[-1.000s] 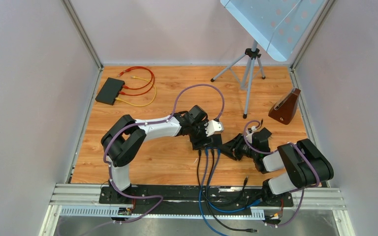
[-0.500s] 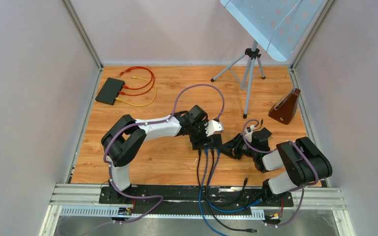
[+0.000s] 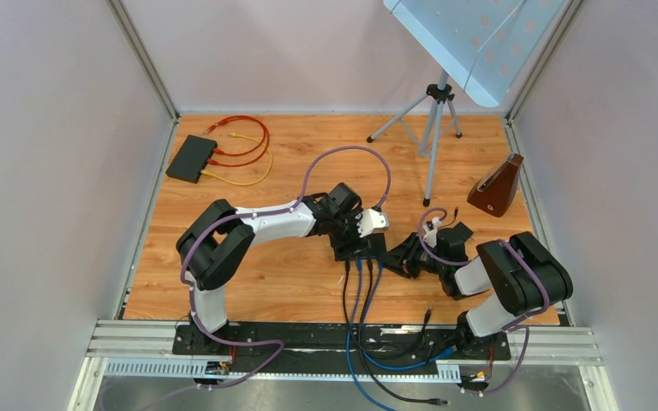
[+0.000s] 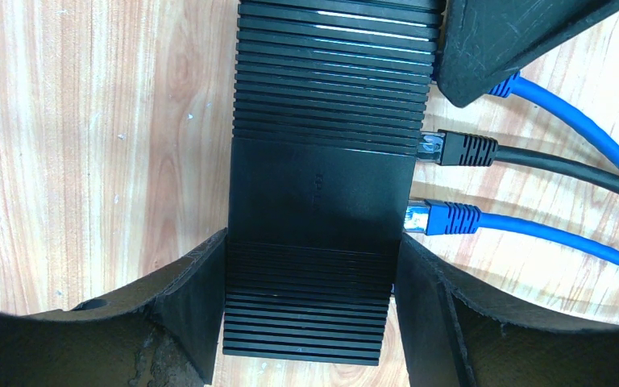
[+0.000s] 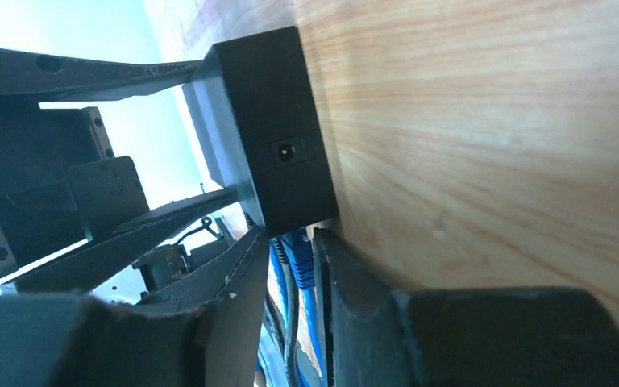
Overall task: Pull the plug from the switch port
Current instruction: Pull the connector from the switch port.
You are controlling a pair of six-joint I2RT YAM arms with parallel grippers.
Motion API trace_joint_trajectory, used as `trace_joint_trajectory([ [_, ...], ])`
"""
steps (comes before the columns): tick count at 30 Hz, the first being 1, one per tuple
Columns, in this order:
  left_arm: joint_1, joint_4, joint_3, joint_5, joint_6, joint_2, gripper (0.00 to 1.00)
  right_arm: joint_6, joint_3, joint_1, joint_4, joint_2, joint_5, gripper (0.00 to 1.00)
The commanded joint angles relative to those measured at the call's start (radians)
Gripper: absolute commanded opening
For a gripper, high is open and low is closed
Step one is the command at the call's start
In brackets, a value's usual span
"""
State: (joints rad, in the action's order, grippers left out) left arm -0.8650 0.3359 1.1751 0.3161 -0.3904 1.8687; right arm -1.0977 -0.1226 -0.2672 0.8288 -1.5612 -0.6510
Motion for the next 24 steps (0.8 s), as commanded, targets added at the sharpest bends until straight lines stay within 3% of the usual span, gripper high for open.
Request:
trace_joint_trajectory([
  [1,-0.011,0.075,-0.001,0.004,0.016,0.057,0.61,-0.05,0.017,-0.004,0.023,-0.018,0.072,0.27],
  [5,-0.01,0.078,0.004,0.005,0.016,0.059,0.61,-0.112,0.061,-0.006,0.155,-0.052,0.083,0.25],
  [8,-0.011,0.08,0.002,0.009,0.018,0.06,0.6,-0.158,0.081,-0.006,0.217,-0.07,0.091,0.31],
  [12,-0.011,0.082,0.003,0.009,0.019,0.062,0.6,-0.201,0.083,-0.011,0.215,-0.081,0.123,0.35],
  [24,-0.011,0.086,0.011,0.012,0.019,0.064,0.59,-0.259,0.072,-0.051,0.159,-0.043,0.2,0.25],
])
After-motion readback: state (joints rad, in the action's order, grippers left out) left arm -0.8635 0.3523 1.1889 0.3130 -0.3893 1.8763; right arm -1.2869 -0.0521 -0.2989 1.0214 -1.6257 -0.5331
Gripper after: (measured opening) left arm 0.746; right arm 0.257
